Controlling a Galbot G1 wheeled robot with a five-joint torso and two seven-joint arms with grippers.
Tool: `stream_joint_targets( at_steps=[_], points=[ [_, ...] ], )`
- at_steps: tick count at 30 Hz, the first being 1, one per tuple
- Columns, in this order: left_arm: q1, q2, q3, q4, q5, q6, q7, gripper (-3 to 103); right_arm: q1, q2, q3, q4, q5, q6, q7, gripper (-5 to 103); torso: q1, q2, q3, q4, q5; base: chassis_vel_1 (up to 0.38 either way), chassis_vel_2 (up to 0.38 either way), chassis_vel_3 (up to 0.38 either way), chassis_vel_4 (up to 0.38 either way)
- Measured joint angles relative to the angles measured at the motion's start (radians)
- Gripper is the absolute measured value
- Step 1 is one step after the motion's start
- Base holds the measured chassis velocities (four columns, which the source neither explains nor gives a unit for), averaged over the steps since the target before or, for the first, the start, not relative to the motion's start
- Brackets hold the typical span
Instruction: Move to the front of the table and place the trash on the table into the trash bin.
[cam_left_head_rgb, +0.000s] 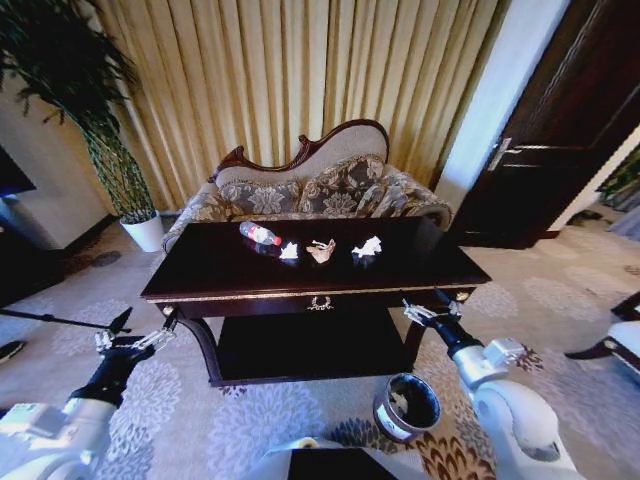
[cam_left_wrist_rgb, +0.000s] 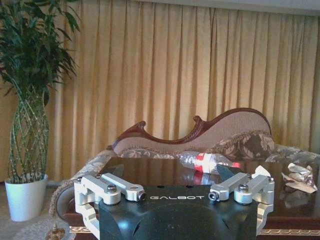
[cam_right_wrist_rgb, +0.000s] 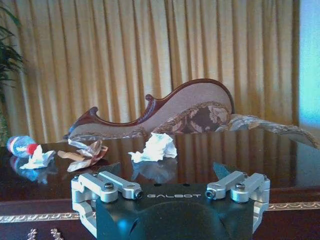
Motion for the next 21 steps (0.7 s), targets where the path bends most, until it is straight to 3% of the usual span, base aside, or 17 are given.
stream_joint_targets(
  at_steps=[6, 8, 14, 21],
  points=[
    [0.017, -0.007, -0.019, -0.016, -0.019, -0.005, 0.001, 100, 0.107, -0.067, -0.052, -0.041, 0.052, -0.092, 0.102, 100, -0.001, 0.001, 0.000, 0.0003, 0.0002, 0.034, -0.040, -0.047, 0.029],
    [0.021, -0.012, -0.025, -0.021, -0.021, -0.006, 0.001, 100, 0.187, -0.120, -0.086, -0.076, 0.090, -0.132, 0.147, 100, -0.001, 0.001, 0.000, 0.0003, 0.0001, 0.000, 0.000, 0.000, 0.000],
    [0.025, -0.017, -0.031, -0.027, -0.025, -0.006, -0.005, 100, 0.301, -0.198, -0.150, -0.141, 0.141, -0.164, 0.191, 100, 0.000, 0.000, 0.000, 0.0003, 0.0000, 0.000, 0.000, 0.000, 0.000],
    [0.021, -0.027, -0.036, -0.037, -0.026, 0.007, -0.028, 100, 0.502, -0.268, -0.338, -0.257, 0.213, -0.201, 0.263, 100, 0.000, 0.000, 0.000, -0.0001, 0.0000, 0.000, 0.000, 0.000, 0.000]
  ],
)
